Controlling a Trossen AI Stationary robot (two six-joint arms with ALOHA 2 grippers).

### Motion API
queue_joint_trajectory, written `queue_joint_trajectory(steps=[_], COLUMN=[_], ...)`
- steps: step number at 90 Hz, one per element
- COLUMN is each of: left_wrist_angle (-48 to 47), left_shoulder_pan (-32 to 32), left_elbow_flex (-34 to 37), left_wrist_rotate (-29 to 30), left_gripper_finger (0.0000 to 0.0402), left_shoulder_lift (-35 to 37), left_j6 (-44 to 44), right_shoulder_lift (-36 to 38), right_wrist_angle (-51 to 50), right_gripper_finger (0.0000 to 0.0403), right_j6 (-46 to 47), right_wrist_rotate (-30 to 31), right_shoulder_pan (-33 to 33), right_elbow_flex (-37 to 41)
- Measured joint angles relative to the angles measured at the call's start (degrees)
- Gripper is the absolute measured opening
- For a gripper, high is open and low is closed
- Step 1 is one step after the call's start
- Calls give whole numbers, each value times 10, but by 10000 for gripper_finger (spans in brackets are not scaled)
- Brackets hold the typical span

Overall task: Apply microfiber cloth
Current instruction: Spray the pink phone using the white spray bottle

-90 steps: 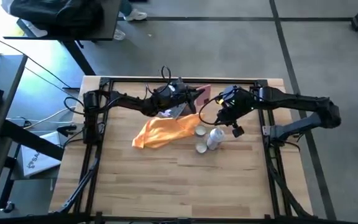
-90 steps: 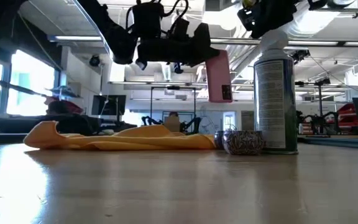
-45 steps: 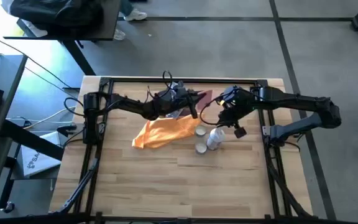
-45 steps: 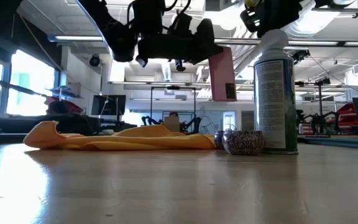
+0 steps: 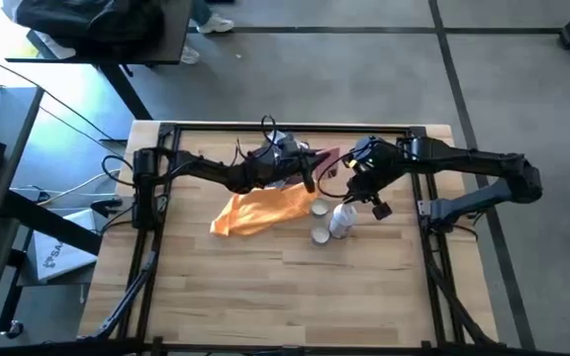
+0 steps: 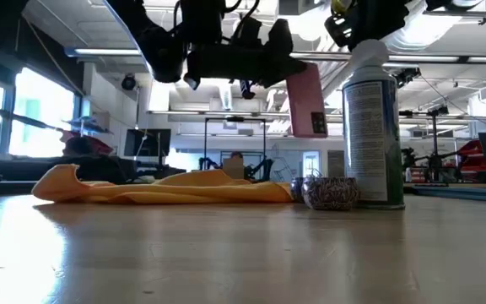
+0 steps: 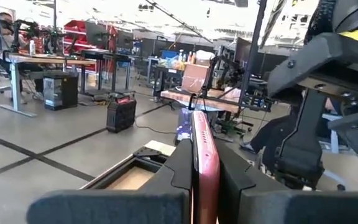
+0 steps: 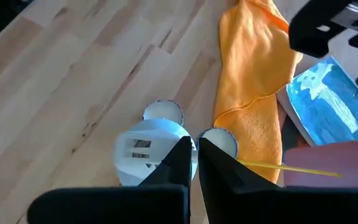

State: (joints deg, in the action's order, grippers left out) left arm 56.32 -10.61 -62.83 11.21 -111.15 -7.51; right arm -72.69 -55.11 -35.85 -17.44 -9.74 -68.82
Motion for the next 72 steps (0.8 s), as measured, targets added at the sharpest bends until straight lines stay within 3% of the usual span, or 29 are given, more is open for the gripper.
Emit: queue_joint_trajectory(steps=[72], left_wrist_angle=[-7], left_shoulder_pan=[5], left_elbow_flex=[4], left_wrist_rotate=[14], left_gripper_finger=[6], left_shoulder_lift=[0], left_j6=[-13], right_shoulder_lift=[2], right_wrist_angle=[0], right_gripper_finger=[0], right_j6=[-5], right_wrist_rotate=[8], right_shoulder_pan=[0], right_elbow_flex=[-24])
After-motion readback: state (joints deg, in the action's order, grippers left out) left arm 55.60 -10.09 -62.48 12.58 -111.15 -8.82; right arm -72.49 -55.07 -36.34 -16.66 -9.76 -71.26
